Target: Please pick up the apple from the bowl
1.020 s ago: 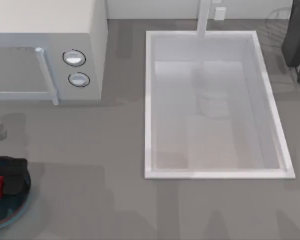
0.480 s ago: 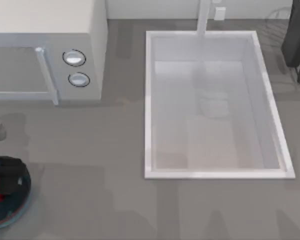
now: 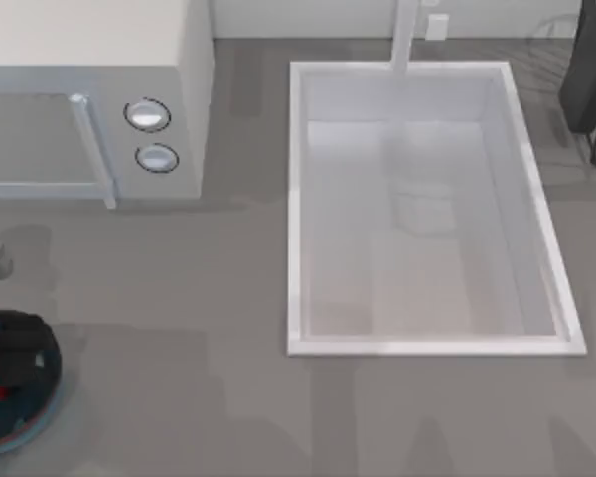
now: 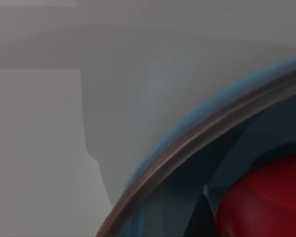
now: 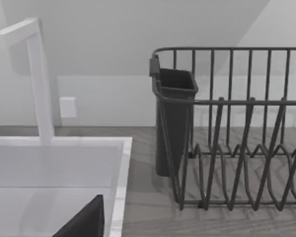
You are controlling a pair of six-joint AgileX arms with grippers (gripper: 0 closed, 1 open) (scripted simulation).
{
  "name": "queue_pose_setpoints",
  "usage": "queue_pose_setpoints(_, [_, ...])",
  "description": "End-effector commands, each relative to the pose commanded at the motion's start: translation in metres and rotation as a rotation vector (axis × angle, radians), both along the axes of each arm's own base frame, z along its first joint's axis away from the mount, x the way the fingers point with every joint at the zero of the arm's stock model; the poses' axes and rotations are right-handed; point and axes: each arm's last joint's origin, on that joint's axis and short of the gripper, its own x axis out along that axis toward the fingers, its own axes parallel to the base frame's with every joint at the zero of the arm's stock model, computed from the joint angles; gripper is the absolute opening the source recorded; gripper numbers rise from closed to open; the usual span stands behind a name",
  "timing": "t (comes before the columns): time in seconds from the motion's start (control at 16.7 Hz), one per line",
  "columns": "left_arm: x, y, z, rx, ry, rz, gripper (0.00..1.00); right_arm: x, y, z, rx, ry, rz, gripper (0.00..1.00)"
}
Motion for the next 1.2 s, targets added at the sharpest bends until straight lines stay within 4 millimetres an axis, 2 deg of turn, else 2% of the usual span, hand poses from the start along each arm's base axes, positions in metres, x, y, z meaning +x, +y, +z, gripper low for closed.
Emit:
queue_pose_setpoints(0.24, [0.000,0.000,0.000,0.000,0.000,0.000,0.00,0.000,0.000,0.000,0.000,0.000,0.000,1.00])
queue_pose_setpoints(0.3, [0.000,-0.001,0.021,0.011,-0.035,0.004,0.00,0.000,0.000,0.000,0.000,0.000,0.000,1.00])
queue_pose_setpoints(0.48, [0.005,-0.001,0.028,0.011,-0.030,0.004,0.00,0.000,0.000,0.000,0.000,0.000,0.000,1.00])
queue_pose_setpoints(0.6, [0.015,0.000,0.043,0.010,-0.025,0.004,0.00,0.000,0.000,0.000,0.000,0.000,0.000,1.00])
queue_pose_setpoints(0.72, [0.027,0.001,0.070,0.010,-0.021,0.004,0.00,0.000,0.000,0.000,0.000,0.000,0.000,1.00])
queue_pose_setpoints(0.9, [0.038,0.002,0.127,0.009,-0.007,0.003,0.00,0.000,0.000,0.000,0.000,0.000,0.000,1.00])
queue_pose_setpoints(1.02, [0.037,0.002,0.169,0.009,0.002,0.003,0.00,0.000,0.000,0.000,0.000,0.000,0.000,1.00])
queue_pose_setpoints(1.2, [0.023,0.001,0.226,0.009,-0.004,0.003,0.00,0.000,0.000,0.000,0.000,0.000,0.000,1.00])
